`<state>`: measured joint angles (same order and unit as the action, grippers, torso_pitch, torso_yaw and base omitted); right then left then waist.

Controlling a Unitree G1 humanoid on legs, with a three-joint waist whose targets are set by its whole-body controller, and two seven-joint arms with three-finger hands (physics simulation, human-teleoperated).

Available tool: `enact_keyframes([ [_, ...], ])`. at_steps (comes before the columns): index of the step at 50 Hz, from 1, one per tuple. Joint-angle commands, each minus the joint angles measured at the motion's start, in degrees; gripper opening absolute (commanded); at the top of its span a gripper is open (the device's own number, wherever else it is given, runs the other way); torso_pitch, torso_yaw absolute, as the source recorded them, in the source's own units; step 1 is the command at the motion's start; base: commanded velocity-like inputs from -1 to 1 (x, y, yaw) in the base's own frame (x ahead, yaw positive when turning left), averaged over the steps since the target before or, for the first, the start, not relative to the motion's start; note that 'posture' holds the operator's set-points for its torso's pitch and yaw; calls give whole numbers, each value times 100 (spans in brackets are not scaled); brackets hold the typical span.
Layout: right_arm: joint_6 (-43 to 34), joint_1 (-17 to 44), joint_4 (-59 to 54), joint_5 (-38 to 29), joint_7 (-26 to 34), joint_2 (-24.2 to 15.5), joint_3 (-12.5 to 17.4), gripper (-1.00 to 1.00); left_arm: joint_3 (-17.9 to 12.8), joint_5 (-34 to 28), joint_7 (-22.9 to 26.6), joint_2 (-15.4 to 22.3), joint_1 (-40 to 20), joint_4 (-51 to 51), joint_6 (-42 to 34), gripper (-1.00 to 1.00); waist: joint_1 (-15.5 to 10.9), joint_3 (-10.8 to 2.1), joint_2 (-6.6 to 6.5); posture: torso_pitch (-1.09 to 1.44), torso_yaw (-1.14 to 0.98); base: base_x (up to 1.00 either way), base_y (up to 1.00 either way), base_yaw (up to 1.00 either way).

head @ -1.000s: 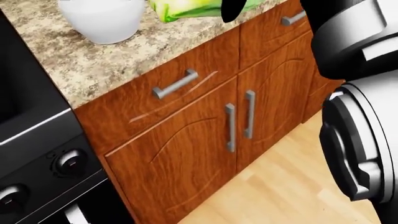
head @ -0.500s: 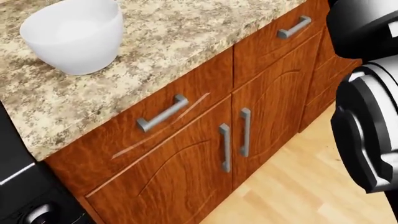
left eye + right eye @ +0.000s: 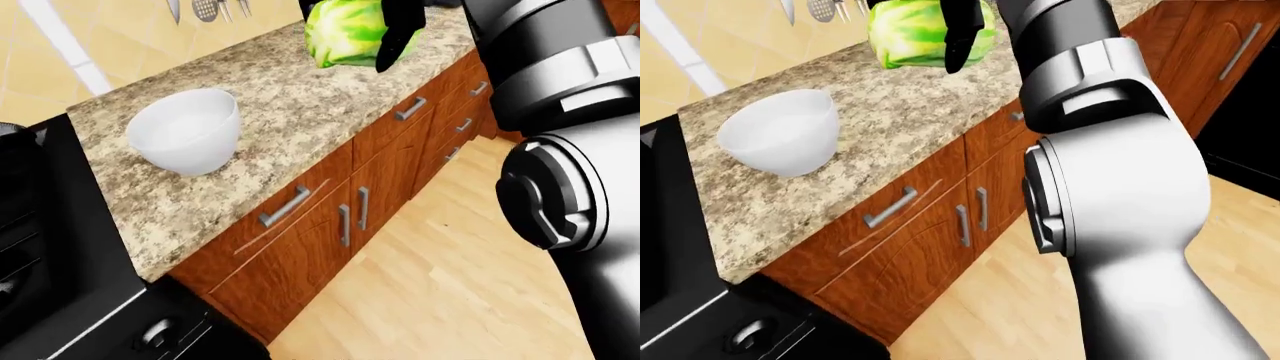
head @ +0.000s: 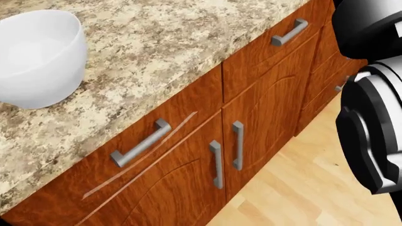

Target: Pick the zucchini from the pan and place it in the bowl.

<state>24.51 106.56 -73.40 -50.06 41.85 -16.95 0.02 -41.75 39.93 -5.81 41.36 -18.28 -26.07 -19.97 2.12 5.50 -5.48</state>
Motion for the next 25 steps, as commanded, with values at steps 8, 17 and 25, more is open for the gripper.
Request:
enact_keyframes([
  [8, 93, 230, 203, 78, -50, -38, 18, -100, -102, -10, -8, 104, -70, -72, 97, 100, -16, -262, 117, 0, 0, 0, 0, 0],
  [17, 114, 227, 196, 58, -73, -40, 13, -100, -107, 6, -20, 119, -85, -76, 82, 100, -52, -362, 131, 0, 0, 0, 1, 0],
  [25, 123, 256, 188, 43, -59, -49, 17, -100, -110, 30, -47, 149, -100, -83, 66, 100, -131, -331, 291, 0, 0, 0, 17, 0],
])
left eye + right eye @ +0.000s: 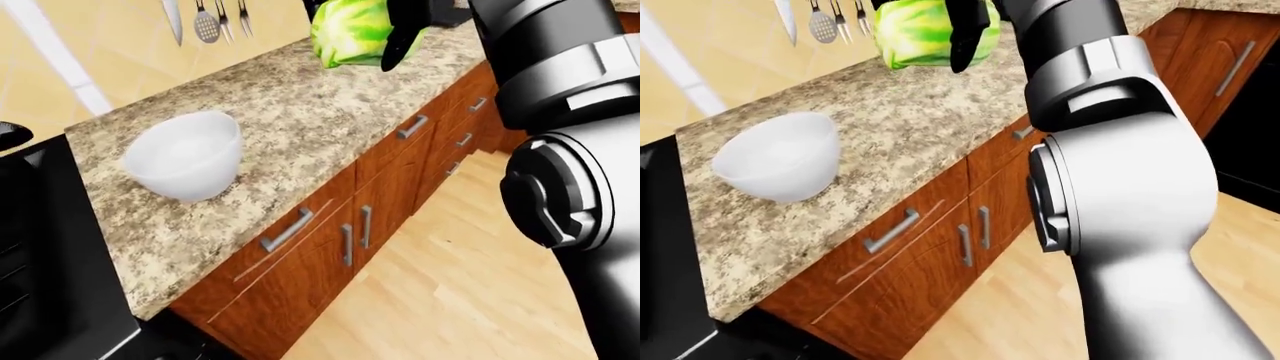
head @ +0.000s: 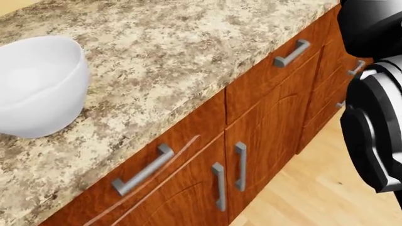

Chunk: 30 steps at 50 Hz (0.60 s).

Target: Pick the zucchini from the pan and place it in the bowl.

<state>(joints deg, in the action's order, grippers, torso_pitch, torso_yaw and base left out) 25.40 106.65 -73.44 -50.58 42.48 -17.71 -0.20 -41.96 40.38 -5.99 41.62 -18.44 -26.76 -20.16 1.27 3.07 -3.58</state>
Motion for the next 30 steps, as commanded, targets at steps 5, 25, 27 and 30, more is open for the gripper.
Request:
enact_keyframes([
  [5, 29, 240, 196, 96, -120, 21, 44, -100, -83, -26, -24, 112, -71, -11, 100, 100, -78, -56, -106, 0, 0, 0, 30, 0],
  [25, 520, 168, 174, -202, -697, -96, -139, -100, -84, -52, -8, 92, -54, -26, 97, 100, -65, 144, 69, 0, 0, 0, 11, 0],
  [27, 660, 193, 109, -377, -924, -128, -180, -100, -88, -52, -5, 96, -58, -22, 96, 100, -131, 133, 188, 0, 0, 0, 0, 0],
  [30, 756, 238, 30, -619, -1437, -153, -185, -100, -87, -51, -5, 102, -62, -15, 95, 100, -193, 130, 201, 0, 0, 0, 0, 0],
])
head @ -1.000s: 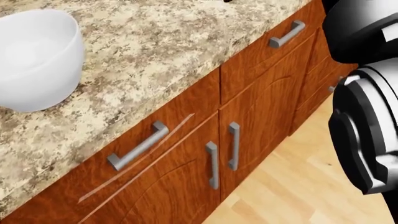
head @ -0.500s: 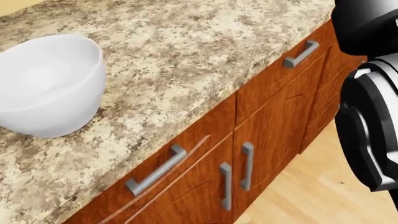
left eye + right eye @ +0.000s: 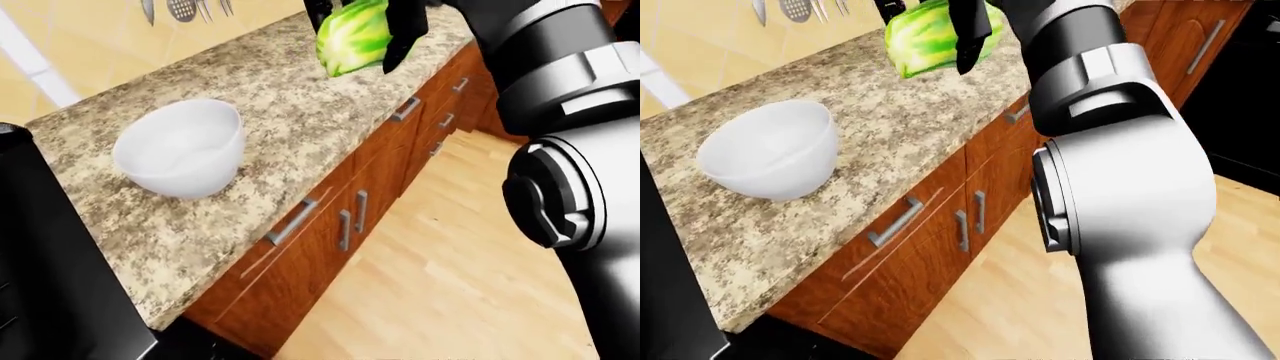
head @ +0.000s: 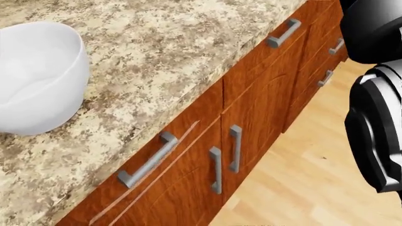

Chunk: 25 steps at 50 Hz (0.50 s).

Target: Pick the zucchini from the pan and place it in the bowl.

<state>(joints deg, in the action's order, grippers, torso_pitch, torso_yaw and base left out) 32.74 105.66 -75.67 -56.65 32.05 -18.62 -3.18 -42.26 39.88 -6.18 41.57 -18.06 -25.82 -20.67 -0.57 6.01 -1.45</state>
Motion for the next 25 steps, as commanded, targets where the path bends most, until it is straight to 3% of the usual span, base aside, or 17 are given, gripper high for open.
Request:
enact_keyframes([
  [1, -86, 347, 251, -15, -343, -51, 160, -100, -57, 2, 11, 109, -104, -107, 142, 100, -2, -200, -31, 0, 0, 0, 0, 0],
  [3, -237, 339, 306, 368, 319, 23, 441, -99, -56, 8, 1, 119, -114, -107, 133, 100, 38, -252, -118, 0, 0, 0, 0, 0],
  [6, -530, 367, 333, 539, 409, 79, 511, -99, -52, 5, 1, 123, -120, -104, 132, 100, 109, -279, -207, 0, 0, 0, 0, 0],
  [16, -573, 355, 357, 723, 489, 74, 432, -100, -58, 1, 5, 128, -116, -95, 142, 100, 226, -320, -255, 0, 0, 0, 0, 0],
  [17, -580, 350, 360, 727, 488, 76, 426, -100, -59, 1, 7, 129, -115, -92, 144, 100, 193, -437, -244, 0, 0, 0, 0, 12],
  [19, -566, 347, 365, 735, 493, 77, 411, -100, -60, 1, 10, 126, -108, -101, 144, 100, 165, -438, -250, 0, 0, 0, 0, 14],
  [23, -602, 330, 372, 761, 512, 84, 402, -100, -72, 2, 14, 127, -102, -100, 144, 100, 115, -423, -420, 0, 0, 0, 0, 31],
  [25, -613, 331, 376, 774, 523, 90, 401, -100, -84, 10, 11, 132, -101, -106, 138, 100, 124, -479, -467, 0, 0, 0, 0, 39],
])
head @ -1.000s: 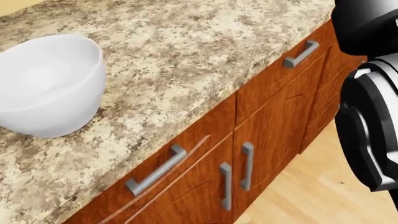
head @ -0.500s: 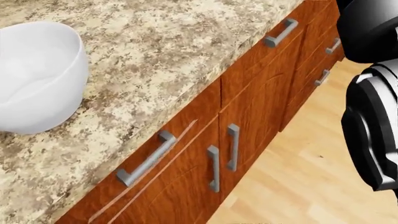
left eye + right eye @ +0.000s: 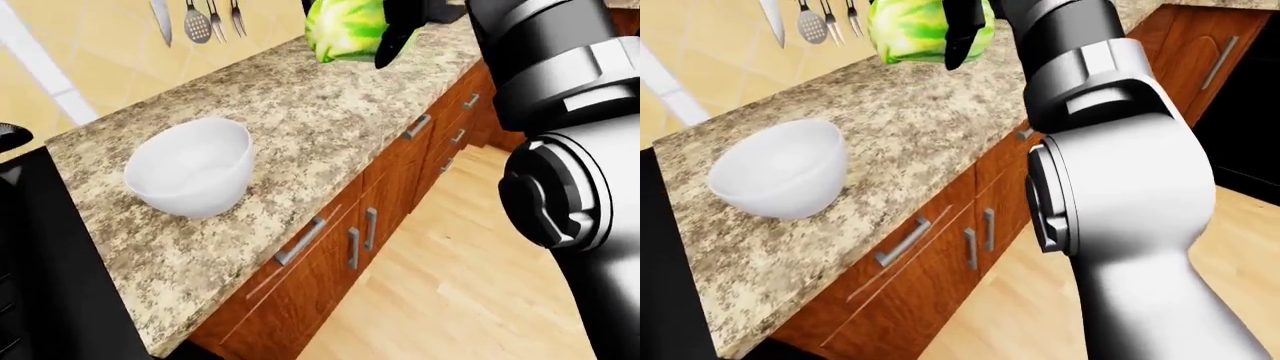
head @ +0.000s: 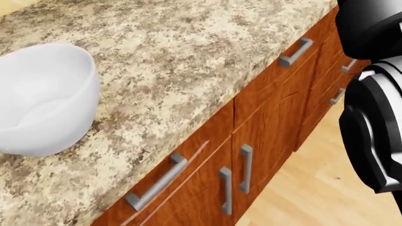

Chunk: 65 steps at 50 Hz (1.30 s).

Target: Pick the zucchini from the pan and place it in the bowl.

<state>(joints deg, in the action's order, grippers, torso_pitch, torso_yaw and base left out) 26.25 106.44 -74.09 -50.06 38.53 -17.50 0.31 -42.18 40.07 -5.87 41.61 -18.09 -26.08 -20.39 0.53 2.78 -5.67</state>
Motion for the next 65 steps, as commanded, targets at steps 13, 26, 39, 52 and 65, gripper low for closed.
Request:
enact_keyframes([
  [13, -34, 251, 230, 184, -61, -9, 40, -100, -112, 15, -45, 167, -112, -79, 92, 100, 38, -105, 187, 0, 0, 0, 0, 42],
  [26, -53, 267, 235, 235, -18, -4, 51, -100, -114, 29, -56, 181, -109, -78, 102, 100, -93, -62, 414, 0, 0, 0, 0, 61],
  [39, -58, 262, 242, 261, -6, 0, 43, -100, -133, 32, -55, 172, -88, -96, 100, 100, -93, -149, -126, 0, 0, 0, 0, 72],
  [52, -55, 282, 247, 272, 27, 3, 36, -100, -145, 58, -82, 213, -107, -94, 70, 100, -52, -50, 646, 0, 0, 0, 0, 79],
  [65, -136, 275, 247, 312, 86, -1, 57, -100, -129, 27, -81, 205, -106, -77, 89, 100, 159, 42, -171, 0, 0, 0, 0, 48],
])
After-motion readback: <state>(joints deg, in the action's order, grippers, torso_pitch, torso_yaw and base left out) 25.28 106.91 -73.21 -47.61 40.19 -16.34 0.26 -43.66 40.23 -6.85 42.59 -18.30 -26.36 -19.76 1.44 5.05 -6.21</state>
